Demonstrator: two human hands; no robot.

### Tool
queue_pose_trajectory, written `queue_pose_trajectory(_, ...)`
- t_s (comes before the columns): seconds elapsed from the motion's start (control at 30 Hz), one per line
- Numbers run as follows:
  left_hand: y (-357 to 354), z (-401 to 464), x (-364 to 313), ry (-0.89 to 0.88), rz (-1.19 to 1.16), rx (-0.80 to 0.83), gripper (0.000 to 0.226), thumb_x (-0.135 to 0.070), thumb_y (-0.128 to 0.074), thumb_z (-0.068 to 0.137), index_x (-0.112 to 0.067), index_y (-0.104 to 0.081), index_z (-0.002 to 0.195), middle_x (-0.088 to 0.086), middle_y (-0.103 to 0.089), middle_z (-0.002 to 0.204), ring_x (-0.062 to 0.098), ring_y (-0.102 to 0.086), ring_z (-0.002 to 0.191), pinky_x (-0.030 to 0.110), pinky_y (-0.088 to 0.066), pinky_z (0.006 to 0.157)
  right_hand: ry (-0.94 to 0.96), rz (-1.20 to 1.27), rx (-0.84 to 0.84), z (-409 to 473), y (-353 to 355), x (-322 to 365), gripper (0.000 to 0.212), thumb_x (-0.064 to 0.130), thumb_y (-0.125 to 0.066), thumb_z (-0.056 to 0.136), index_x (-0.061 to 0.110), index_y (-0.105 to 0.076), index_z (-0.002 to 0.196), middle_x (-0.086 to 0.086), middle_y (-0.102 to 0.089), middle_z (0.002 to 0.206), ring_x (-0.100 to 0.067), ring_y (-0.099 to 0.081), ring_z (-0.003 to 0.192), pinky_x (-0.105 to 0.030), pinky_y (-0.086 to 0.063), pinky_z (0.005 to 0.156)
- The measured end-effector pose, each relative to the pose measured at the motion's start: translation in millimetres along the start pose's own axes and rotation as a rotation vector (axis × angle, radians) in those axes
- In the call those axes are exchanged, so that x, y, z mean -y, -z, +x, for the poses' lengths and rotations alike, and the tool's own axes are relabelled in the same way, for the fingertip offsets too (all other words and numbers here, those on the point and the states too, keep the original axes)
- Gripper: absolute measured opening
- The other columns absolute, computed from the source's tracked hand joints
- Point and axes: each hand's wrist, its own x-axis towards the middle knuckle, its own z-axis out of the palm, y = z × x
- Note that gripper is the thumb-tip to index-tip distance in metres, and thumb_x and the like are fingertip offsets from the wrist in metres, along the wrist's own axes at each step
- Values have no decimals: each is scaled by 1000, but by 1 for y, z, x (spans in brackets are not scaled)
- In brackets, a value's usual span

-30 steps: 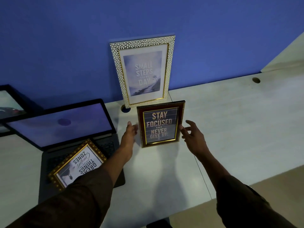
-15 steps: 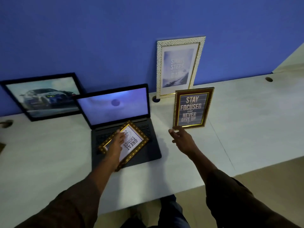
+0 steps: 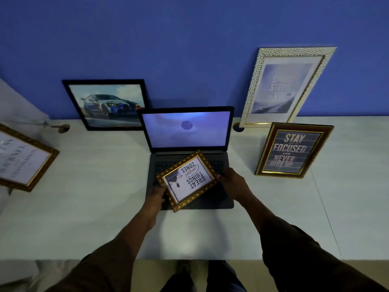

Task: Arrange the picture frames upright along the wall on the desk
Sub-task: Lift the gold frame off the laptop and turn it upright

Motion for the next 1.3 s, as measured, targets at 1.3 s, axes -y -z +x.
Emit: queue_pose_trajectory(1.3,131,-107,-64,-700,645,-39,23,-39,-51,102,-23,-66,93,-3,-71,87,11,-67,79,32,-51,69,610,-54,335,-62,-49,210,43,53,-59,95,13,-73,87,-9,-77,84,-24,-75,81,-47,-59,82)
